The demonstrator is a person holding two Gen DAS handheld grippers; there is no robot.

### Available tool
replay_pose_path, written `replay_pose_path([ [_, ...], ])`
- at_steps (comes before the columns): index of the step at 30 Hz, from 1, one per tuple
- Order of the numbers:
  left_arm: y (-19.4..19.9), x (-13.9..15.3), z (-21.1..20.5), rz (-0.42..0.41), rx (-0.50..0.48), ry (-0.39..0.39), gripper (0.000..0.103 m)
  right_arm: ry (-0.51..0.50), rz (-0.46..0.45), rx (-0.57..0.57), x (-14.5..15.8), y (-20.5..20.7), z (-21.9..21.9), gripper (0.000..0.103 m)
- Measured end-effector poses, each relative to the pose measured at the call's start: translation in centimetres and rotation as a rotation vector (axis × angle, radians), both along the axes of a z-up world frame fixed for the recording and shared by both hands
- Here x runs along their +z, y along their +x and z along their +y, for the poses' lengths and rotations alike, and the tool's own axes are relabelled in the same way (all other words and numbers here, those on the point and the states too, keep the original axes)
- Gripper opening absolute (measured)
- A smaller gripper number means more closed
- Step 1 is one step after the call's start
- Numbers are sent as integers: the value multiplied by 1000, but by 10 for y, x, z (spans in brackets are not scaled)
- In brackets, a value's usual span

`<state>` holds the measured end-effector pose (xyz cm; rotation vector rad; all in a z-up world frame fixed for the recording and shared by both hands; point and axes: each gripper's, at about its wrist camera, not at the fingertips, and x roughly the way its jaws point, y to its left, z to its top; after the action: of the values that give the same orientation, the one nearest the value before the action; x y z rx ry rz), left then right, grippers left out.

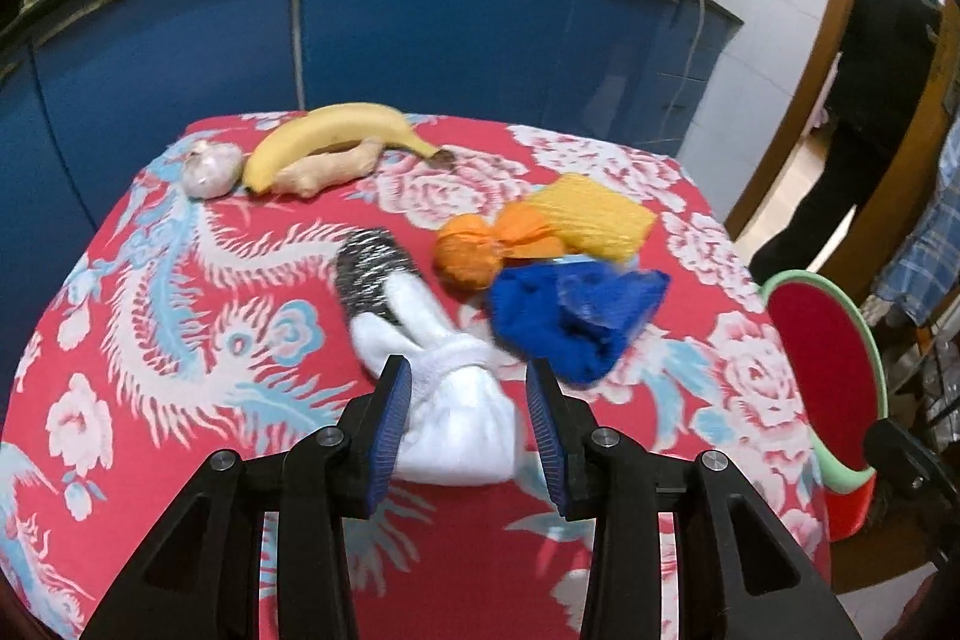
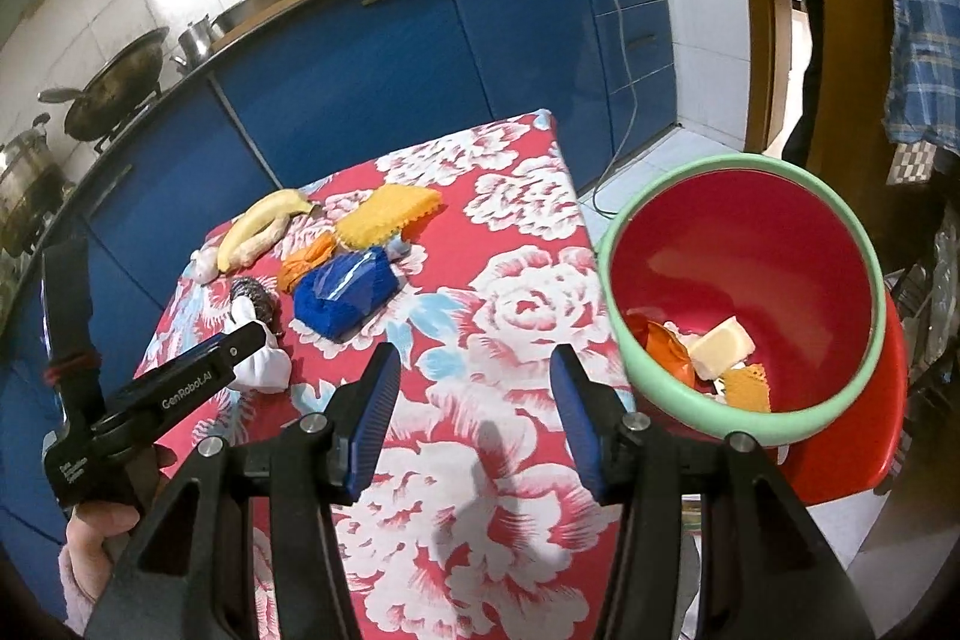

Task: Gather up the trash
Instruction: 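Move both open tools back over the table items, then grasp the white sock with the left tool while the right tool grasps the blue cloth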

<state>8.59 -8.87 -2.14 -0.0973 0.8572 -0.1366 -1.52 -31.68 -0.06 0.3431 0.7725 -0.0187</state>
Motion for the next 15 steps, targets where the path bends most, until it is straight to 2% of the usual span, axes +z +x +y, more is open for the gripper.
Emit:
replay_pose_path([
  [7,7,-14,17,53,-2,-51,41,-5,13,40,-2,16,15,54],
  [12,6,-17,19,62,-58,-74,23,-8,19,66,-3,26,27,54],
  [15,3,-15,25,61,-83,-95,19,-15,20,85,-2,34,35,54],
])
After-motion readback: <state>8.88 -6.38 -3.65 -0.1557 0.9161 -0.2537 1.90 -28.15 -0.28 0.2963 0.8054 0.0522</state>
